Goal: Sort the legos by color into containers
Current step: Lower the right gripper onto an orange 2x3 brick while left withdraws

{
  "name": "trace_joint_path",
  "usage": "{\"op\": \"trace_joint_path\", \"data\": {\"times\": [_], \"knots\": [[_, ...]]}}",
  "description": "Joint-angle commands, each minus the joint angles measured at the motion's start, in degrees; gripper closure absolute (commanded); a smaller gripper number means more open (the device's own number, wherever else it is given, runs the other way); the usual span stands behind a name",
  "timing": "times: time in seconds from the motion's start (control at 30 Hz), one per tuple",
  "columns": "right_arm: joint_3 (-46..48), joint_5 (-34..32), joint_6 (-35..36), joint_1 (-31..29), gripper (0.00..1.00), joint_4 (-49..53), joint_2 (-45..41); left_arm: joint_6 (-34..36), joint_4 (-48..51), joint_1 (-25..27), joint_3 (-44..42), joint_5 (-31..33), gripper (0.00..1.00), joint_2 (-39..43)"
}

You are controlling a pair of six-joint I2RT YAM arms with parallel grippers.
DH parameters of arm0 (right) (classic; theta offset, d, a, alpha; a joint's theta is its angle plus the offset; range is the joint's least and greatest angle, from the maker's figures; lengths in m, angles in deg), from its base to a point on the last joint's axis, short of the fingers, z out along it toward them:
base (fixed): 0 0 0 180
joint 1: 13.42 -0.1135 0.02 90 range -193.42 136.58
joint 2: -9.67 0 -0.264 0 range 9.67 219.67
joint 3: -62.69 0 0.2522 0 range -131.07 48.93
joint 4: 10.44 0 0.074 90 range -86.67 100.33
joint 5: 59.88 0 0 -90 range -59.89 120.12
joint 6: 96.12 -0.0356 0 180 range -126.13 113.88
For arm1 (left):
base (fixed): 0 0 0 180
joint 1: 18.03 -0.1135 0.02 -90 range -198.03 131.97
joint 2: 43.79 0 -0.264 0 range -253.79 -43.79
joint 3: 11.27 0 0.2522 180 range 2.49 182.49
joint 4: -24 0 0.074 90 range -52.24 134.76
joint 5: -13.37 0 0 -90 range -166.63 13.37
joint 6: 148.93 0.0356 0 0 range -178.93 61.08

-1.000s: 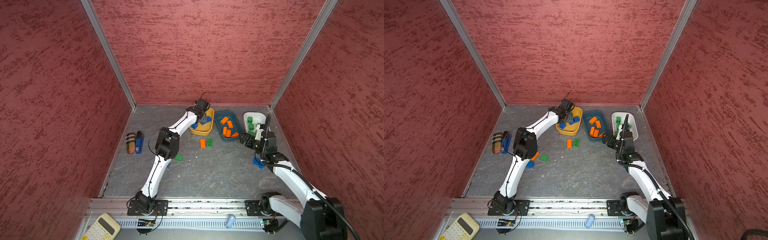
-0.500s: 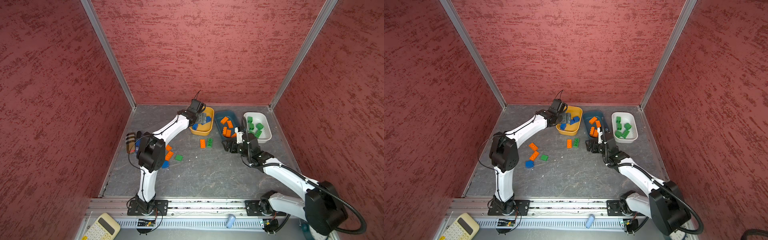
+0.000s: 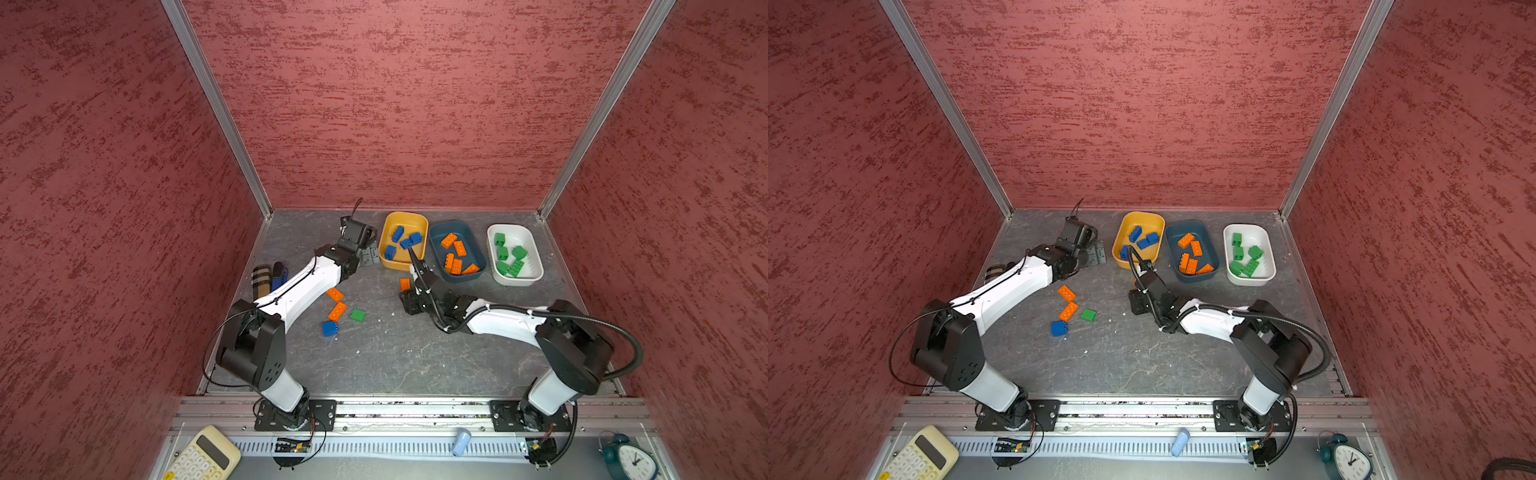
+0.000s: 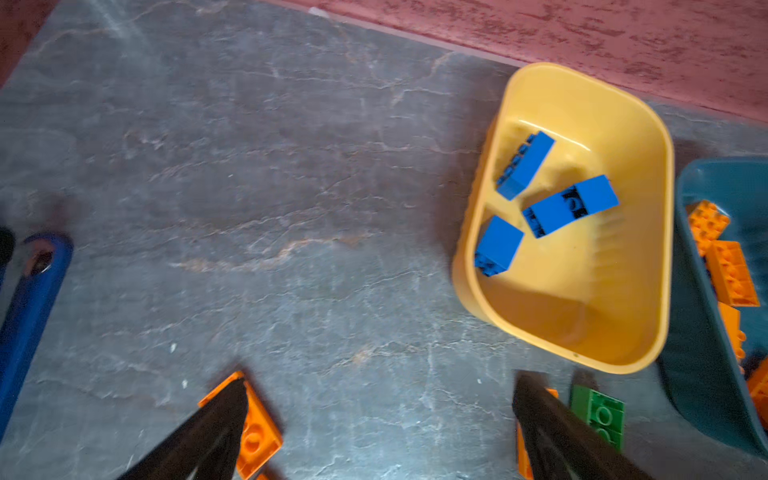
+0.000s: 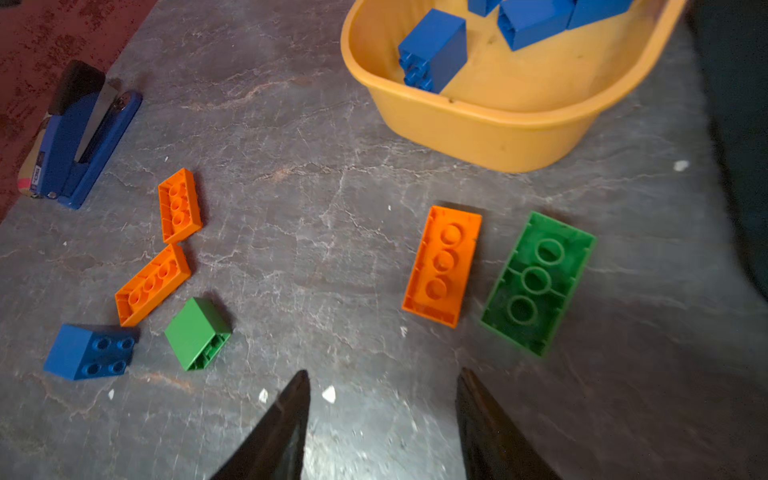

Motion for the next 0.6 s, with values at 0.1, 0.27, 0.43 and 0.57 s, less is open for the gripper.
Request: {"op": "trace_joint_path", "data": {"times": [0.1, 0.27, 0.43, 0.57], "knots": [[-10.10, -12.88, -4.06, -0.26, 0.47, 5.50, 9.30, -4.81, 0.23, -2.75, -4.58, 0.70, 0.00, 3.76], [-16.27, -14.56, -3.92, -0.24, 0.48, 10.90, 15.03, -4.68, 0.45, -3.35, -5.24, 0.86, 0.01, 4.44], [-18.44, -14.35, -4.78, -0.32, 0.48, 13.76, 18.32, -4.73, 0.29, -3.47, -5.38, 0.56, 0.00, 4.34], [-17.59, -15.13, -5.61, -0.33, 0.46, 13.65, 18.79, -4.79, 0.24, -3.47, -5.42, 0.18, 0.00, 3.93]]}}
